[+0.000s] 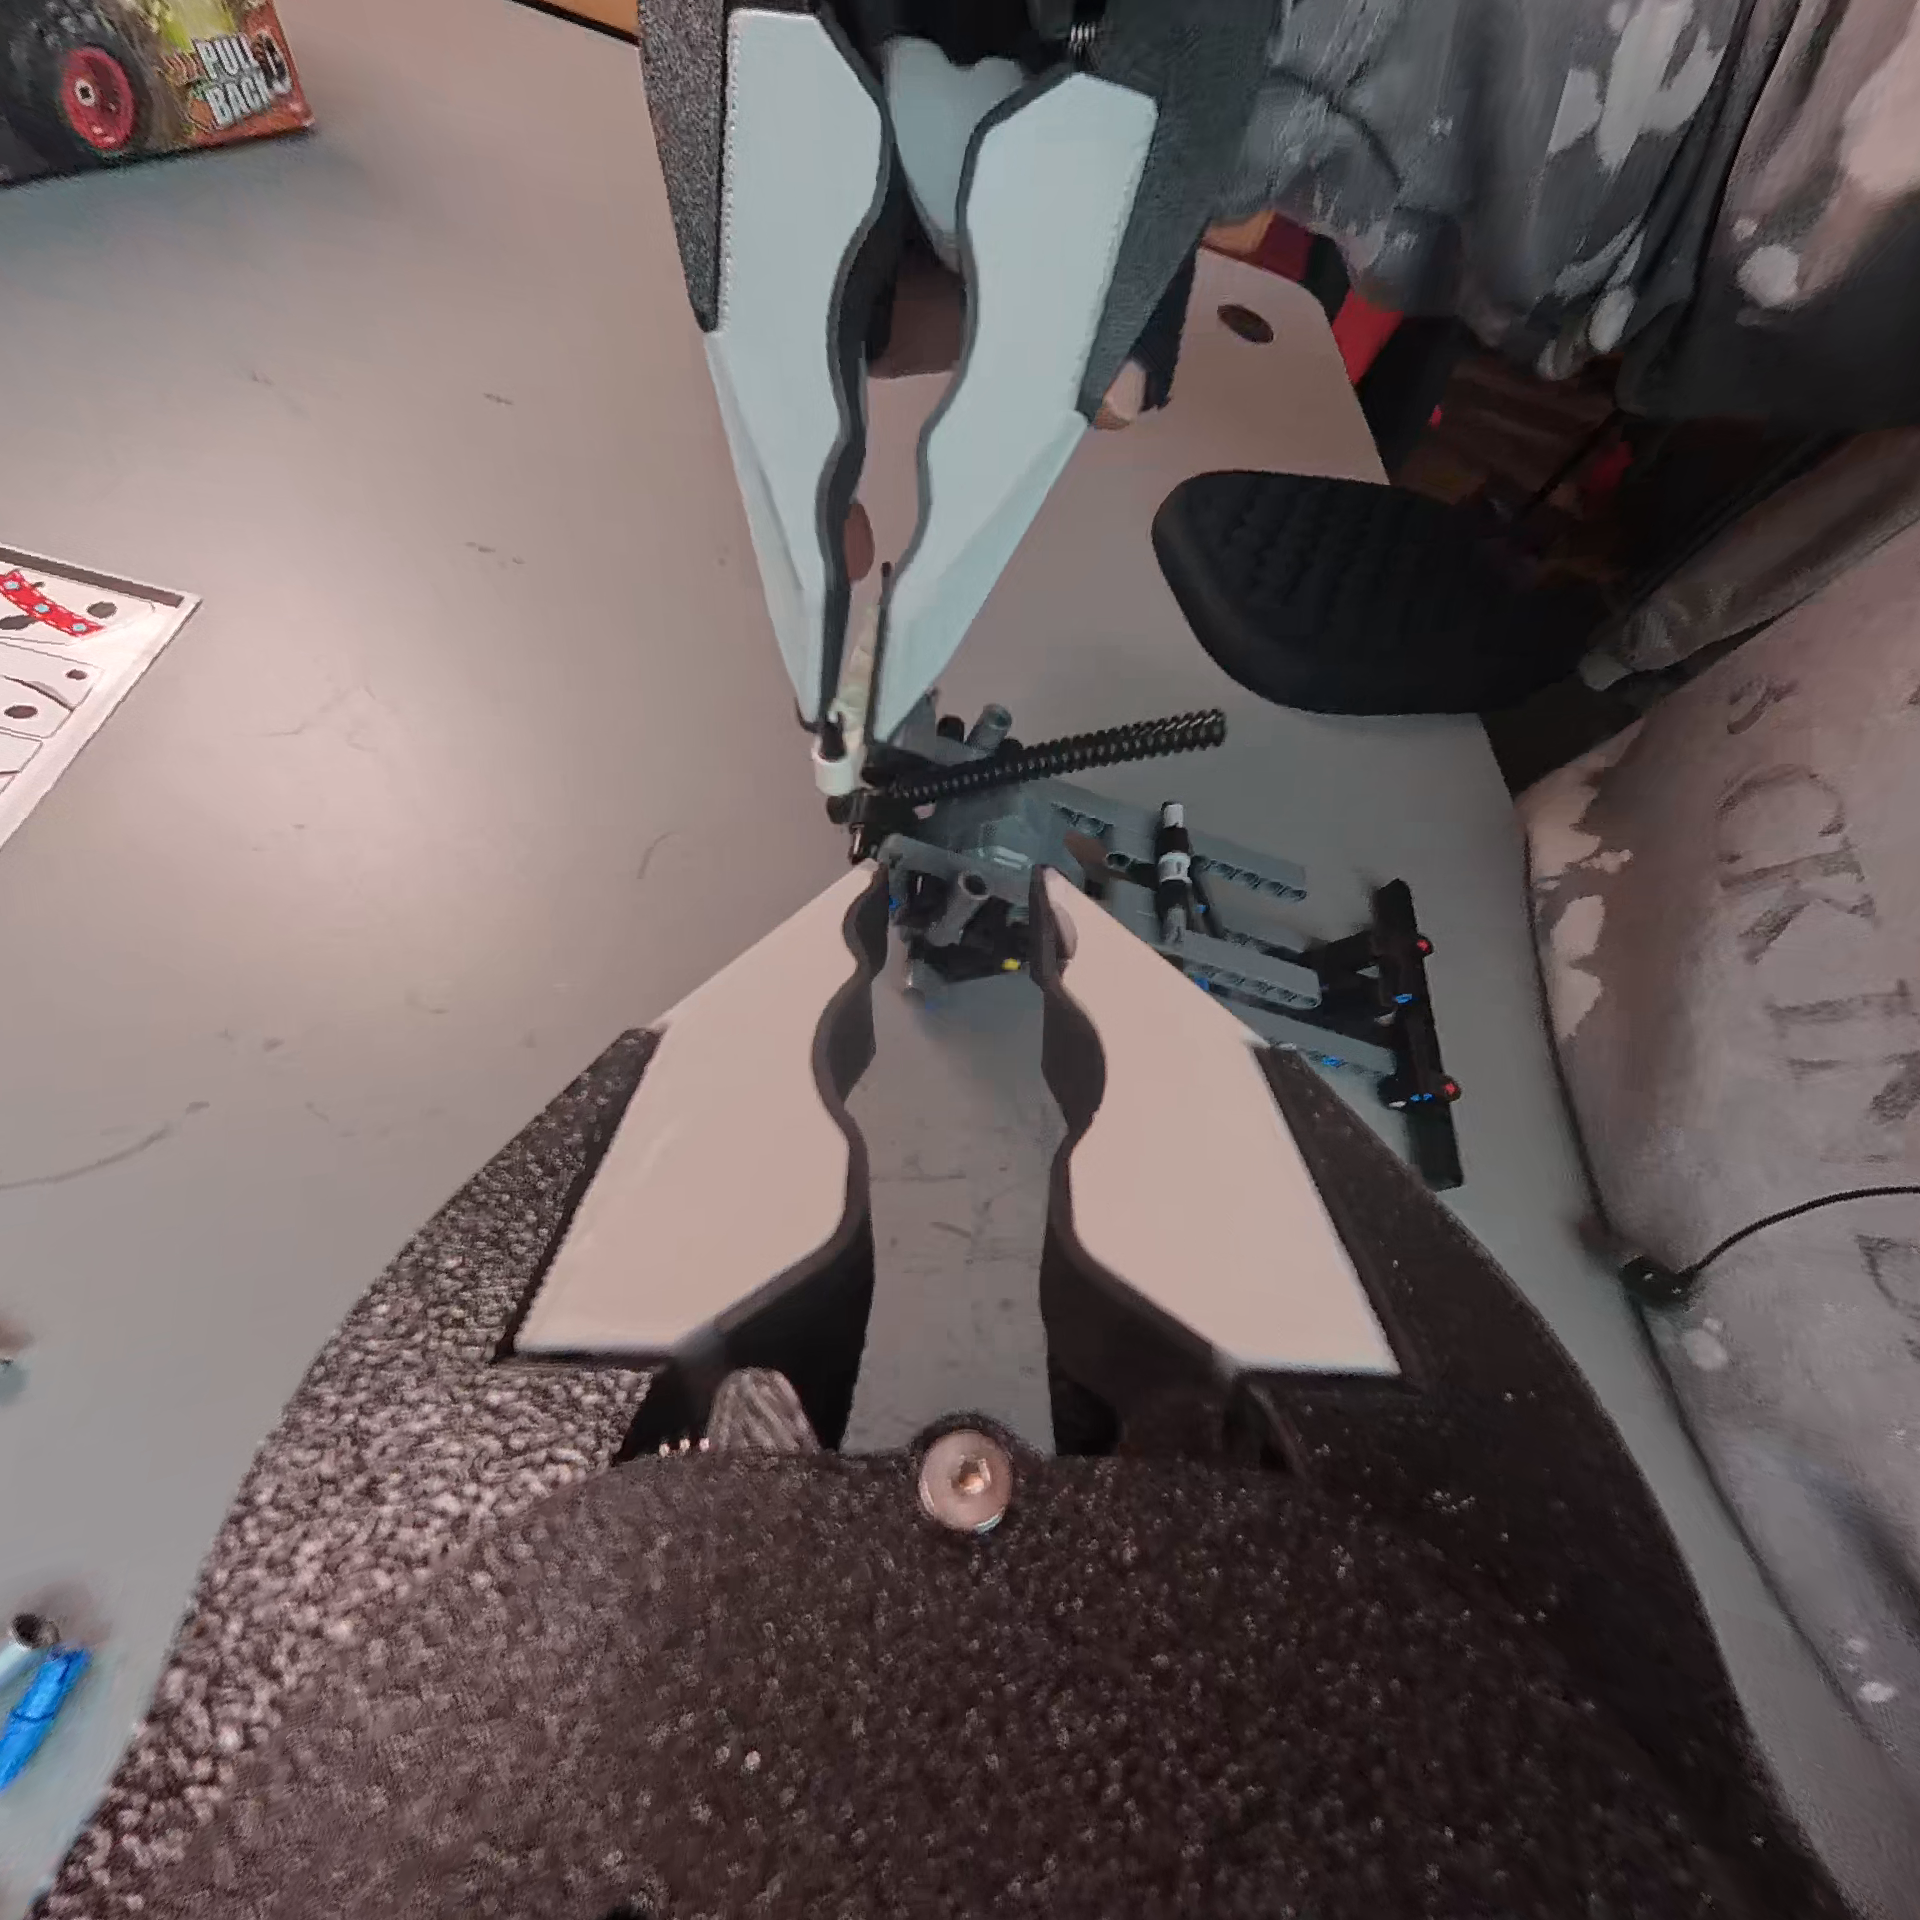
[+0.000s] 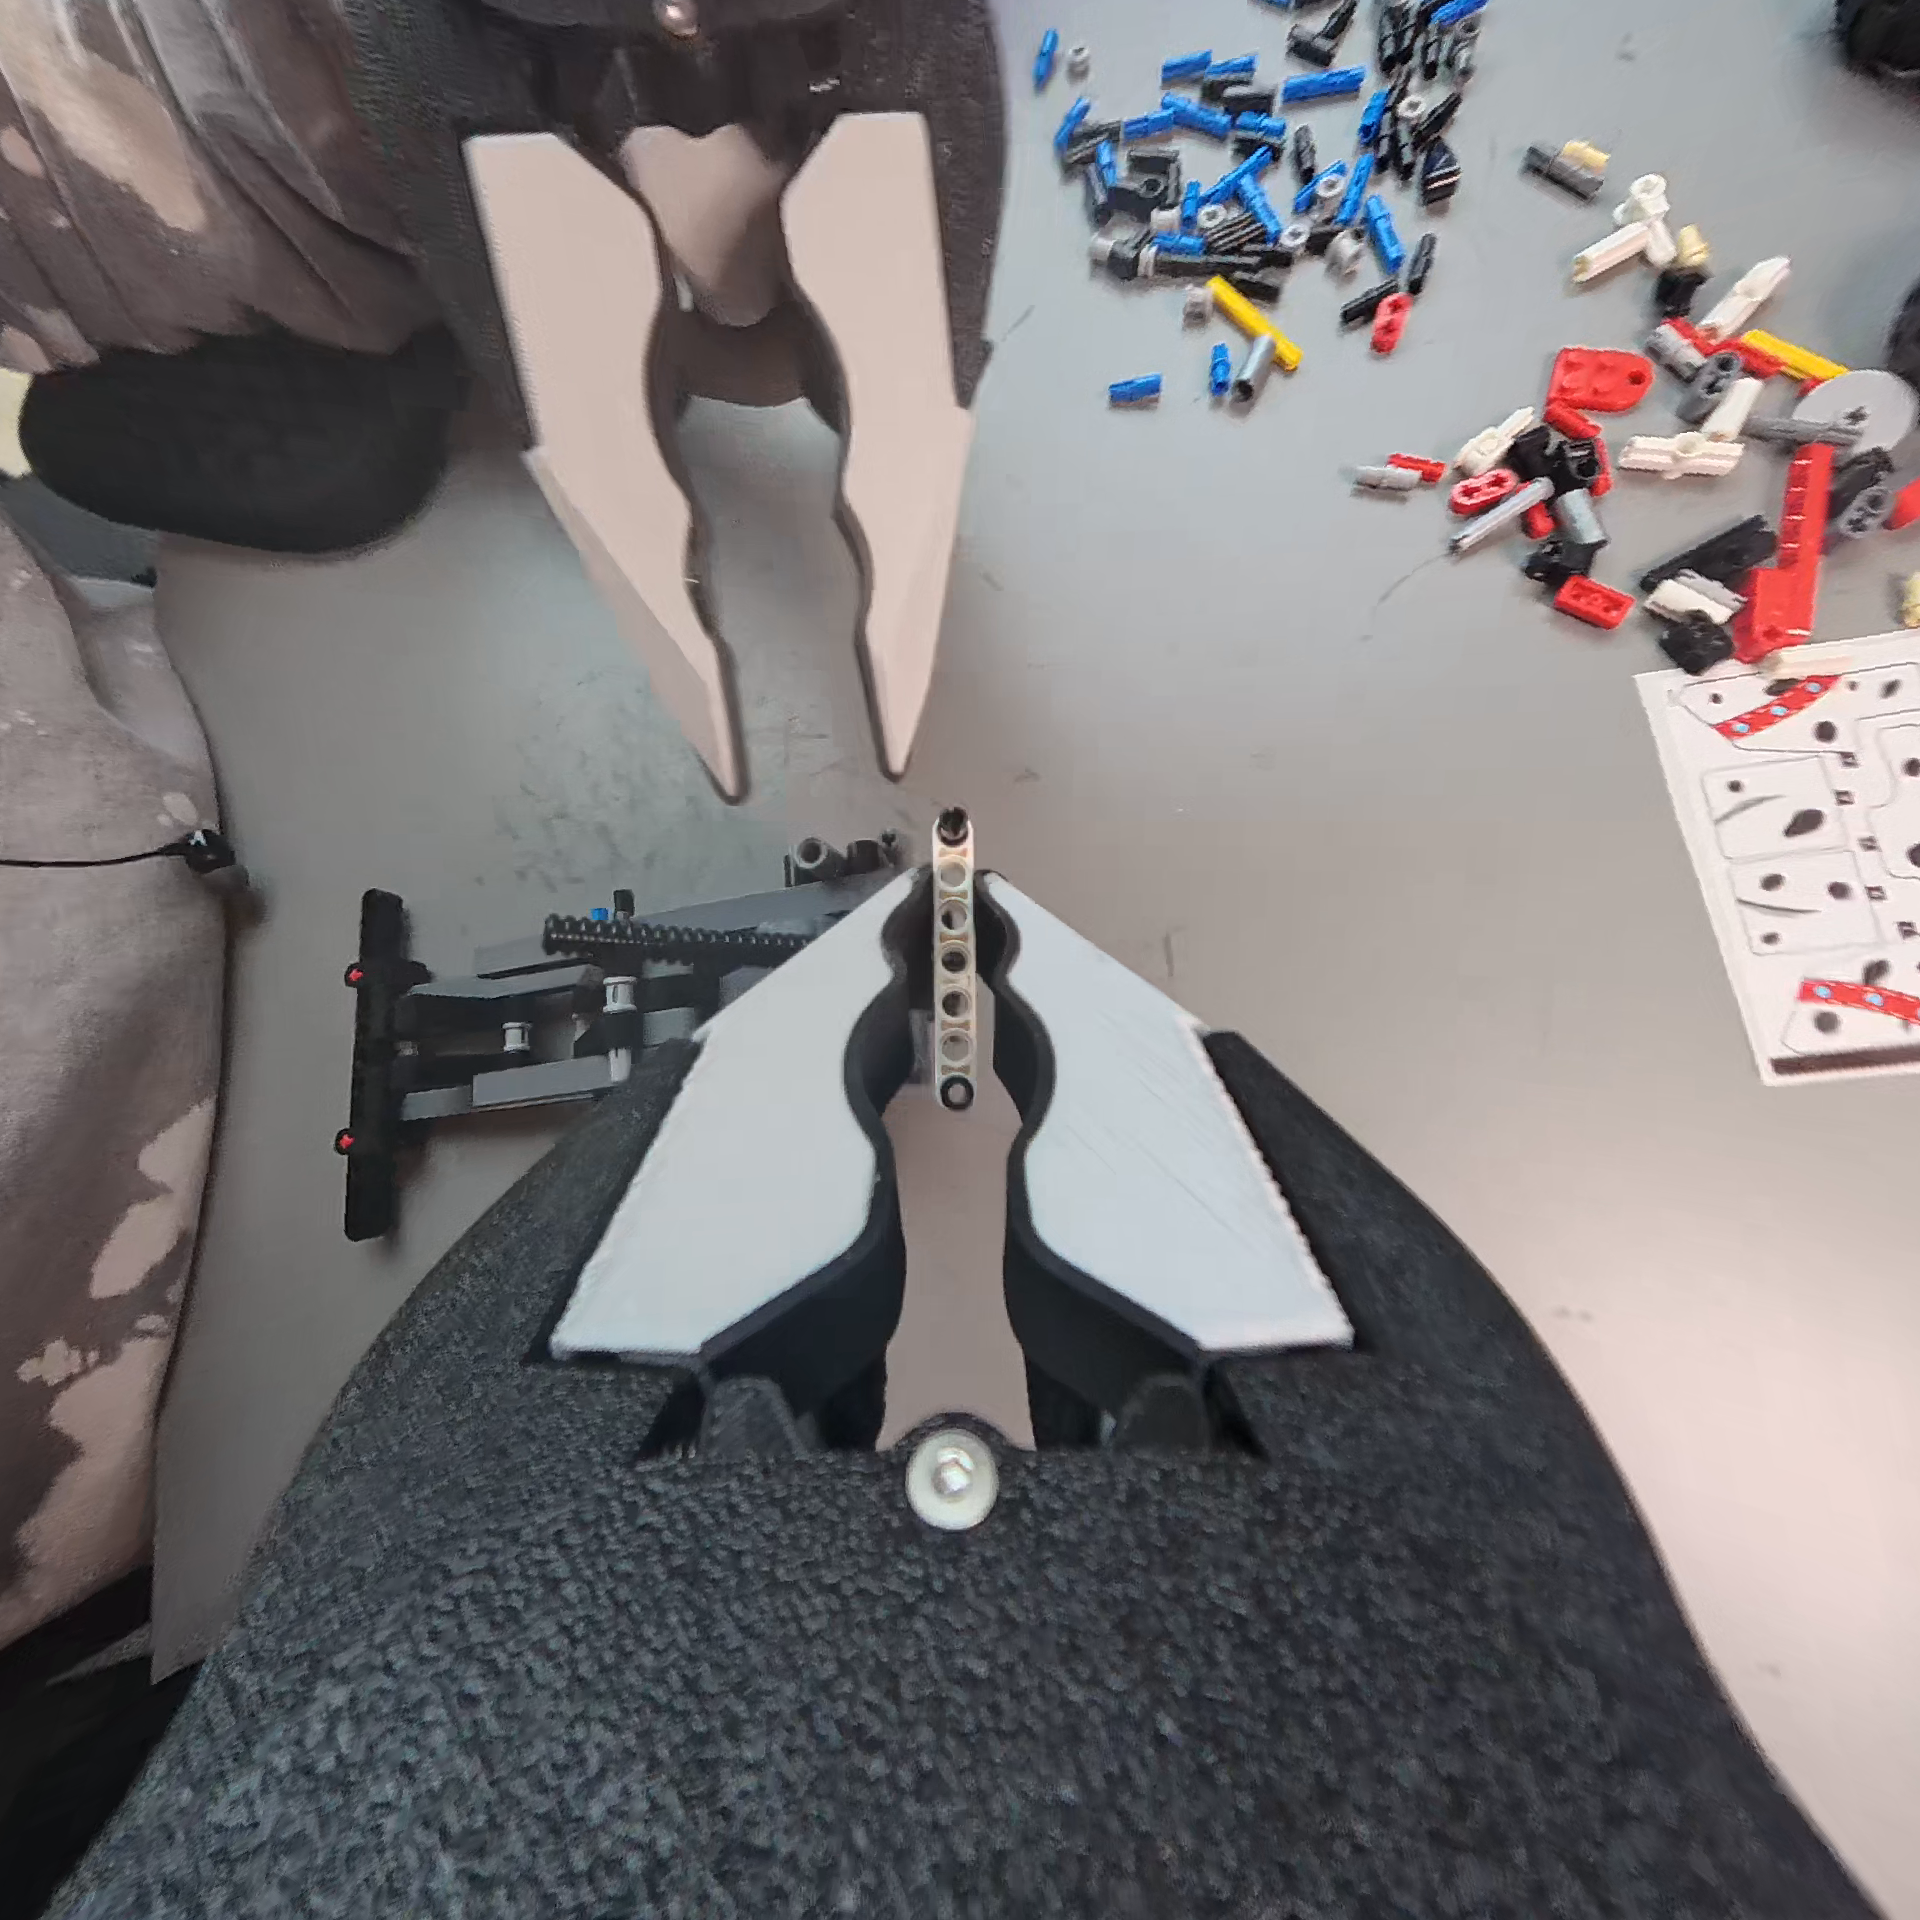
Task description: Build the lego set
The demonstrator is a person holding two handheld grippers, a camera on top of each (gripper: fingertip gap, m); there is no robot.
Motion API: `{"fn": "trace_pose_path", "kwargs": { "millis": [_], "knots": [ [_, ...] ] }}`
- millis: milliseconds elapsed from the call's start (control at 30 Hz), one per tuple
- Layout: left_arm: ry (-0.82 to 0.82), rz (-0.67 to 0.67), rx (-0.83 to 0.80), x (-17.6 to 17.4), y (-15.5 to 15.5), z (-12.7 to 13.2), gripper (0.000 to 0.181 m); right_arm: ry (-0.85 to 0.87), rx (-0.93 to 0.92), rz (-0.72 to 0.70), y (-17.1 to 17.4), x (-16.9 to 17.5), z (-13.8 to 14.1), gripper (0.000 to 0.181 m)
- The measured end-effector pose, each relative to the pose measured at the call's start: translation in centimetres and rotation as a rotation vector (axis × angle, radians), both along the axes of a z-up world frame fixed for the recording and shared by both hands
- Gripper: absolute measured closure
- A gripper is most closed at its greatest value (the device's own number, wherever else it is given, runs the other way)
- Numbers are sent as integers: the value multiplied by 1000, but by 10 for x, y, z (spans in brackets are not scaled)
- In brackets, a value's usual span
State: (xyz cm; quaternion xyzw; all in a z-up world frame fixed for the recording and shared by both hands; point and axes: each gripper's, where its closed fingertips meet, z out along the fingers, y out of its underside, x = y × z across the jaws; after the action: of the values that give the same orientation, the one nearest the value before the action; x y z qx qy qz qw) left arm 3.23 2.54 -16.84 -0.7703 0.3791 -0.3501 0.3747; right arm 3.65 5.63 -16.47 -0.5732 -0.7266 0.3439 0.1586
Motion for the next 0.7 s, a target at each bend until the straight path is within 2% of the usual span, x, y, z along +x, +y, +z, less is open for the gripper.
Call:
{"fn": "trace_pose_path", "kwargs": {
  "millis": [67, 133, 233, 333, 367, 467, 533, 700],
  "knots": [
    [-27, 50, -30, 4, -9, 12, 145, 46, 25, -63, 16, 9, 2, 174],
    [-40, 132, -85, 11, -23, 14, 128, 77, 31, -102, 26, 22, -4, 174],
    [0, 296, -138, 27, -41, -2, 94, 112, -11, -153, 27, 32, -16, 174],
    [76, 392, -132, 45, -53, -24, 83, 132, -43, -148, 15, 33, -29, 174],
    [130, 391, -122, 47, -55, -33, 86, 145, -45, -149, 11, 33, -31, 174],
    [234, 301, -120, 45, -58, -50, 98, 166, -56, -130, -1, 37, -30, 174],
    [215, 174, -121, 40, -63, -47, 128, 176, -56, -123, -9, 44, -30, 174],
    [303, -114, -65, 5, -63, -44, 128, 179, -34, -97, -38, 66, -34, 174]
  ]
}}
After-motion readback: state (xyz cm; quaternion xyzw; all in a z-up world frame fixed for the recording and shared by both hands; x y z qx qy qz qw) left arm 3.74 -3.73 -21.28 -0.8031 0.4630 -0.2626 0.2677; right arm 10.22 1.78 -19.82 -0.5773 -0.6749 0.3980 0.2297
